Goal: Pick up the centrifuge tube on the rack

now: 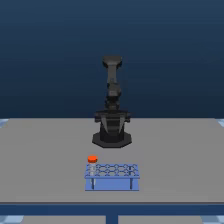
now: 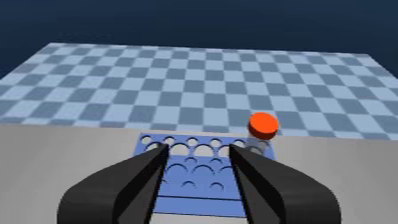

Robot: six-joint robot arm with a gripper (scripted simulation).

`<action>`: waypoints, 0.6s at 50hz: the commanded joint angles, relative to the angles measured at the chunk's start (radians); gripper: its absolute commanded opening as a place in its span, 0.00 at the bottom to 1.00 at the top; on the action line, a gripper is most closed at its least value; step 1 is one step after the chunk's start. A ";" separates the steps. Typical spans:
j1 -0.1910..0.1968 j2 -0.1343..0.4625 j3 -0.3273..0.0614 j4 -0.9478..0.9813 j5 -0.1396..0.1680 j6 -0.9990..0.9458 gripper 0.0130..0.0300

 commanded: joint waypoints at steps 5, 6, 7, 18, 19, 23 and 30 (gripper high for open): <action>-0.035 0.030 -0.019 -0.108 -0.007 0.109 1.00; -0.045 0.042 -0.026 -0.146 -0.010 0.143 1.00; -0.045 0.042 -0.026 -0.146 -0.010 0.143 1.00; -0.104 0.118 -0.078 -0.345 -0.024 0.316 1.00; -0.104 0.118 -0.078 -0.345 -0.024 0.316 1.00; -0.128 0.155 -0.106 -0.425 -0.029 0.385 1.00; -0.151 0.194 -0.137 -0.505 -0.033 0.453 1.00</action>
